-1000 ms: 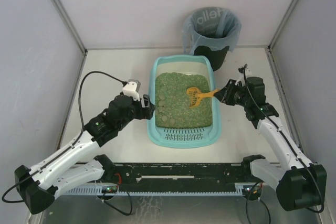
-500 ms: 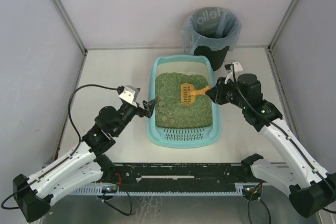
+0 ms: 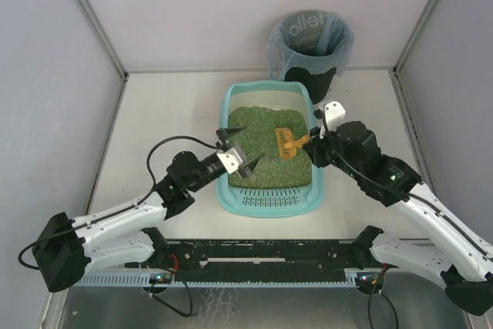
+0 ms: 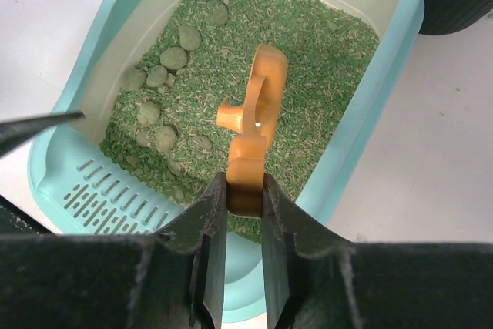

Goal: Clean the litter box

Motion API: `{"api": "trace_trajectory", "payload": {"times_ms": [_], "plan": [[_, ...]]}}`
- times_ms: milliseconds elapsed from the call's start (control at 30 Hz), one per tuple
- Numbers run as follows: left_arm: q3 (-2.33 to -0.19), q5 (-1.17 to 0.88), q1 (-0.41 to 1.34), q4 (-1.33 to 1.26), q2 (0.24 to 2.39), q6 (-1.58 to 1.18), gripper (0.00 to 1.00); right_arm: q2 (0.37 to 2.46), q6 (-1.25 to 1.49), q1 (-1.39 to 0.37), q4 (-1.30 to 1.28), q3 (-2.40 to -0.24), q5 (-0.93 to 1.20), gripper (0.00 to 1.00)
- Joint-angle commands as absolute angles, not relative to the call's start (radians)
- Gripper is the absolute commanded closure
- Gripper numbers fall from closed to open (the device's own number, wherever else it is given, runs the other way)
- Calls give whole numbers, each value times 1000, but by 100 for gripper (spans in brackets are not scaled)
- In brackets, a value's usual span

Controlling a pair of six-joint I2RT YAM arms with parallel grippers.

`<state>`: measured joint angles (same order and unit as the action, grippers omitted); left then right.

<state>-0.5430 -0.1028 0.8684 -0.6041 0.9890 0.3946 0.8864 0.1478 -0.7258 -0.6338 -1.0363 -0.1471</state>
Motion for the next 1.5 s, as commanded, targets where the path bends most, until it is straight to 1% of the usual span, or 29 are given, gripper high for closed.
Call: {"api": "trace_trajectory", "payload": {"times_ms": [0,233,367,500,767,933,1000,1067,1100,1167,1200,1233,1267,1367,1400,1467], "plan": [[-638,-279,903,-720,1075,507,11,853,125,-754,-637,-1100,-204,100],[-721,-347,923,-785,1232,520,12,825,147,-774,-644,-1116,-166,100],[-758,-383,934,-788,1280,505,16,815,159,-781,-646,-1118,-147,100],[-784,-396,957,-787,1326,494,21,814,169,-786,-642,-1118,-133,100],[-803,-322,971,-787,1411,514,37,795,189,-794,-639,-1137,-107,100],[-799,-285,971,-786,1443,504,57,775,199,-795,-635,-1140,-102,100],[-801,-278,971,-786,1446,496,70,776,203,-795,-635,-1141,-101,100],[-800,-271,971,-785,1445,494,85,779,206,-795,-636,-1140,-100,100],[-800,-268,971,-787,1444,495,91,780,208,-795,-636,-1140,-102,100],[-799,-257,971,-786,1440,497,99,782,214,-794,-634,-1140,-105,100],[-798,-252,971,-786,1436,496,100,782,217,-795,-633,-1138,-110,100],[-796,-246,971,-786,1433,495,100,782,221,-795,-631,-1138,-119,97],[-793,-242,971,-785,1428,491,100,782,228,-795,-629,-1138,-134,90],[-789,-241,971,-787,1418,471,100,780,250,-795,-598,-1117,-189,57],[-787,-243,971,-787,1414,463,100,776,261,-795,-580,-1107,-207,49],[-785,-245,971,-787,1409,443,100,766,285,-795,-529,-1072,-230,43]]}}
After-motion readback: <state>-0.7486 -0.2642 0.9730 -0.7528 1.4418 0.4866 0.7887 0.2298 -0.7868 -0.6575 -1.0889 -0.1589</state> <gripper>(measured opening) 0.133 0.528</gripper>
